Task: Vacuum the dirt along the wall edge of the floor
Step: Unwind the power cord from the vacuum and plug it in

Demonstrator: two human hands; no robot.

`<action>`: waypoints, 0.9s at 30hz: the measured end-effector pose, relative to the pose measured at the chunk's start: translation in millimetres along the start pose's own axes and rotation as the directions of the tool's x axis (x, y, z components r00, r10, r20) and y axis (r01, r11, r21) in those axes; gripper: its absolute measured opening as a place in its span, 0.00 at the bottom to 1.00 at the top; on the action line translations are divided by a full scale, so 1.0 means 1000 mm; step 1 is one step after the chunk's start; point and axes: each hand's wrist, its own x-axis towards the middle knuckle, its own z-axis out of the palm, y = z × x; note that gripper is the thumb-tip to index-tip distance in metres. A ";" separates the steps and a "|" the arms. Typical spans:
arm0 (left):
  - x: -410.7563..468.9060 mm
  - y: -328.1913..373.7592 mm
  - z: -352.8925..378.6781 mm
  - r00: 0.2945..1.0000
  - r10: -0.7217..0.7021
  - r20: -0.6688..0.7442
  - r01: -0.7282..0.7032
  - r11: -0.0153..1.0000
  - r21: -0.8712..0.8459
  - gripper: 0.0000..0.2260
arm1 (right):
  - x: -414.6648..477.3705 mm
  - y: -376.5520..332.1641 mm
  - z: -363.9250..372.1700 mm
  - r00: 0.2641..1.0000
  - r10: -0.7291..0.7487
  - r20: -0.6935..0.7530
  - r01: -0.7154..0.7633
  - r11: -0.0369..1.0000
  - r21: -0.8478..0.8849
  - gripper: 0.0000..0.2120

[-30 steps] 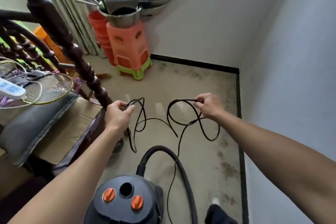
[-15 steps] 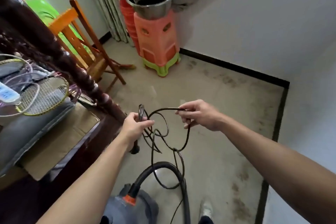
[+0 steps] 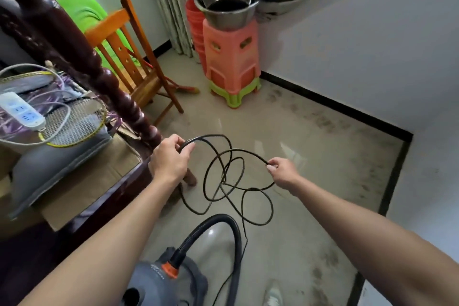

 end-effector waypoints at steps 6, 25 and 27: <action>0.006 -0.018 -0.053 0.995 0.101 -0.020 -0.100 0.995 0.015 0.11 | -0.024 -0.007 -0.015 0.997 0.059 0.052 -0.058 0.998 -0.018 0.14; 0.057 0.134 -0.011 0.850 0.469 0.242 -0.459 0.883 -0.100 0.22 | -0.013 -0.031 -0.113 0.997 -0.057 -0.050 0.065 0.981 0.183 0.18; 0.069 0.165 0.014 0.846 0.451 0.284 -0.443 0.891 -0.095 0.25 | 0.008 -0.033 -0.135 0.990 -0.130 -0.058 0.138 0.974 0.181 0.27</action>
